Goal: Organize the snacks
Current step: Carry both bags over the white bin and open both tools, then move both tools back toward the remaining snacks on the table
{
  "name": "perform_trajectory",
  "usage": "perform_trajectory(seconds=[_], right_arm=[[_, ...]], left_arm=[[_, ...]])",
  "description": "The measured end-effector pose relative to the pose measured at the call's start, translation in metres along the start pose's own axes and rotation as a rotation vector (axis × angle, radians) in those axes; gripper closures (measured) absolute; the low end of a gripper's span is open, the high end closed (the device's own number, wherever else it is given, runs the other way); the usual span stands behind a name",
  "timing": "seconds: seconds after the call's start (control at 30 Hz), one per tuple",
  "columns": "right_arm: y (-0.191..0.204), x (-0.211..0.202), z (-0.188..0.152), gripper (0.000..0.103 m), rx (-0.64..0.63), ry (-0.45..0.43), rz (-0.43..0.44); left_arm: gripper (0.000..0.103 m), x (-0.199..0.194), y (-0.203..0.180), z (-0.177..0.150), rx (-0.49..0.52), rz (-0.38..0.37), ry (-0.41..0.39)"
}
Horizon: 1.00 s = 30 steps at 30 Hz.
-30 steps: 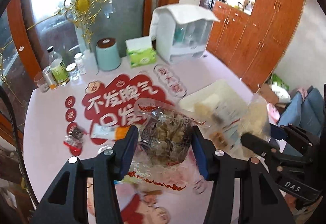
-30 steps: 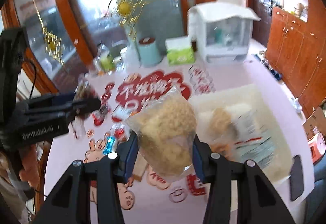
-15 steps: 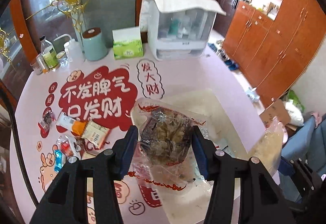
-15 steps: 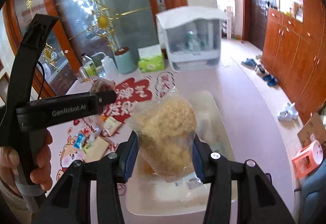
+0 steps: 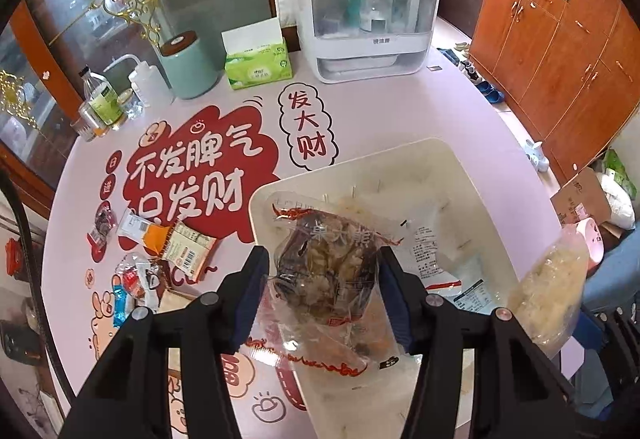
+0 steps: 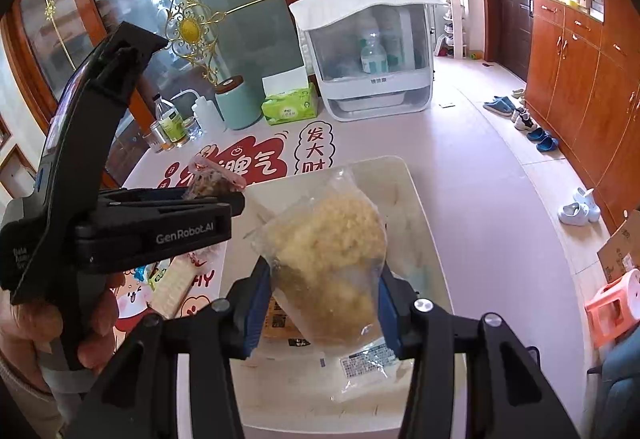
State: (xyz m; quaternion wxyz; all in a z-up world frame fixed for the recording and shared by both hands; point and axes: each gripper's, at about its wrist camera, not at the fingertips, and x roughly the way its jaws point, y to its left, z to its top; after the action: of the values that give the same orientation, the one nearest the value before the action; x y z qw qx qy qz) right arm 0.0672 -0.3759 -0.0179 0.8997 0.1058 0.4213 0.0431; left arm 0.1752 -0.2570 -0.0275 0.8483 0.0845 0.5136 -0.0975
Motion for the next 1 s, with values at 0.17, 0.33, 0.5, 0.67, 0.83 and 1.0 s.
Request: perform_trajectory(seconds=[0.17,0.33,0.5,0.67,0.83,1.0], right_arm=[[-0.006,0.009,0.001,0.053,0.006,0.029,-0.009],[-0.01,0.022,-0.001,0.046,0.018,0.078,-0.008],[-0.006,0.025,-0.002,0.043,0.006,0.092,-0.009],[0.0,0.023,-0.002,0.037,-0.012,0.085,-0.025],[0.004,0.021,-0.004,0.037,-0.012,0.092,-0.032],[0.012,0.016,-0.004,0.037,-0.013,0.079,-0.036]], left_arm=[[0.037,0.007,-0.003,0.002,-0.007,-0.004,0.017],[0.012,0.006,-0.002,0.0,-0.006,0.094,-0.023],[0.012,0.008,0.012,-0.005,-0.049,0.107,0.005],[0.012,-0.002,0.022,-0.01,-0.075,0.12,-0.008],[0.012,-0.017,0.026,-0.019,-0.07,0.142,-0.034],[0.012,-0.035,0.037,-0.03,-0.067,0.157,-0.057]])
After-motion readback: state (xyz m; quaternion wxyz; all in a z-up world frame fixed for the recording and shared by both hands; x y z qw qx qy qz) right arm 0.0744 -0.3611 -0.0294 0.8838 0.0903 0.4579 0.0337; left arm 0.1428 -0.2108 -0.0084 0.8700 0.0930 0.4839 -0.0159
